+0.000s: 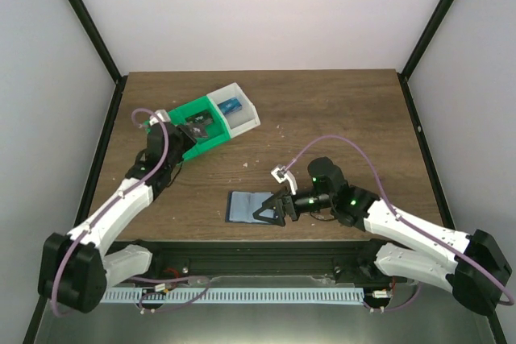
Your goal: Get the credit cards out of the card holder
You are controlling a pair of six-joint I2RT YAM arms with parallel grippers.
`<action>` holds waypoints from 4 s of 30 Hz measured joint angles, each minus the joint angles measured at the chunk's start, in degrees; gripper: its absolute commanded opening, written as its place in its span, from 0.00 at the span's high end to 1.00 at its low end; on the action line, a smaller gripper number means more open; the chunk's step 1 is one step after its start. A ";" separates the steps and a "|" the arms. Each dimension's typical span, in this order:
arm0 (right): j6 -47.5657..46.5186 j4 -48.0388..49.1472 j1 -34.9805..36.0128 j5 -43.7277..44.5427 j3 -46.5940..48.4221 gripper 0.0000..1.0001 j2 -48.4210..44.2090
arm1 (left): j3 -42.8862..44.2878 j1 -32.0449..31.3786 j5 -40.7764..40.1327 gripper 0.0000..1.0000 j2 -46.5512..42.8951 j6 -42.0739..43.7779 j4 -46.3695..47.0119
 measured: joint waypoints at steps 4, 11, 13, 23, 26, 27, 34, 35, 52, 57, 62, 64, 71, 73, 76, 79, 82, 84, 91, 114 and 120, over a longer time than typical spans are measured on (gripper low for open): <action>-0.02 -0.17 0.00 0.07 0.00 0.00 -0.17 | 0.76 3.26 1.62 1.00 6.27 0.07 3.85; -0.13 -0.28 0.00 0.61 -0.02 0.00 -0.28 | 5.84 4.46 0.24 1.00 16.13 1.31 8.26; -0.42 -0.52 0.00 0.61 -0.02 0.00 -0.31 | 7.87 4.68 -0.09 1.00 18.75 1.38 9.53; -1.38 -2.60 -0.02 1.77 -0.02 0.00 -2.36 | 17.29 4.92 -2.86 1.00 32.81 0.74 9.25; -1.62 -3.32 0.00 2.14 0.00 0.00 -2.40 | 18.67 4.96 -3.82 1.00 35.41 0.72 8.81; -1.75 -3.54 0.00 2.32 0.00 0.00 -2.40 | 18.93 5.03 -4.11 1.00 36.09 0.70 8.87; -2.01 -3.61 -0.02 3.39 -0.02 0.00 -2.40 | 20.31 5.79 -4.57 1.00 38.95 0.55 9.01; -2.01 -3.61 -0.02 3.43 -0.02 0.00 -2.40 | 20.65 5.86 -4.61 1.00 39.43 0.52 9.07; -2.43 -4.48 0.00 4.70 -0.02 0.00 -2.71 | 22.29 5.88 -5.64 1.00 41.99 1.57 11.37; -2.43 -4.48 0.00 4.74 -0.02 0.00 -2.29 | 22.29 5.88 -5.46 1.00 41.99 2.25 12.48; -2.40 -4.48 0.00 4.90 0.00 0.00 -2.23 | 22.58 5.88 -5.66 1.00 42.64 2.82 12.74; -2.40 -4.48 0.00 4.90 -0.02 0.00 -2.23 | 22.80 5.88 -5.84 1.00 43.47 3.19 12.81; -2.43 -4.48 0.00 5.01 -0.02 0.00 -2.23 | 23.17 5.88 -6.47 0.97 45.09 3.82 12.92; -2.43 -4.50 0.00 5.22 -0.02 0.00 -2.23 | 23.43 5.88 -6.54 0.94 45.31 4.11 12.96; -2.43 -4.50 0.00 5.40 -0.02 0.00 -2.19 | 23.67 5.88 -6.78 0.90 45.53 4.68 12.87; -2.43 -4.50 0.00 5.53 -0.02 0.00 -1.99 | 23.80 5.88 -6.95 0.87 45.55 5.33 12.35; -2.40 -4.52 0.00 5.66 -0.02 0.00 -1.81 | 24.37 5.88 -6.99 0.84 45.66 5.66 11.80; -2.40 -4.52 0.00 5.77 -0.02 0.00 -1.77 | 24.59 5.88 -6.97 0.82 45.75 5.88 11.78; -2.40 -4.57 0.00 5.95 -0.02 0.00 -1.70 | 25.53 5.88 -6.86 0.71 45.86 6.80 10.25; -0.07 -7.32 0.00 10.56 -0.02 0.00 -1.31 | 27.02 5.90 0.55 0.30 36.30 9.92 1.90; 1.53 -9.75 -0.02 15.21 -0.02 0.00 -1.97 | 20.00 5.92 14.29 0.28 27.04 13.27 0.26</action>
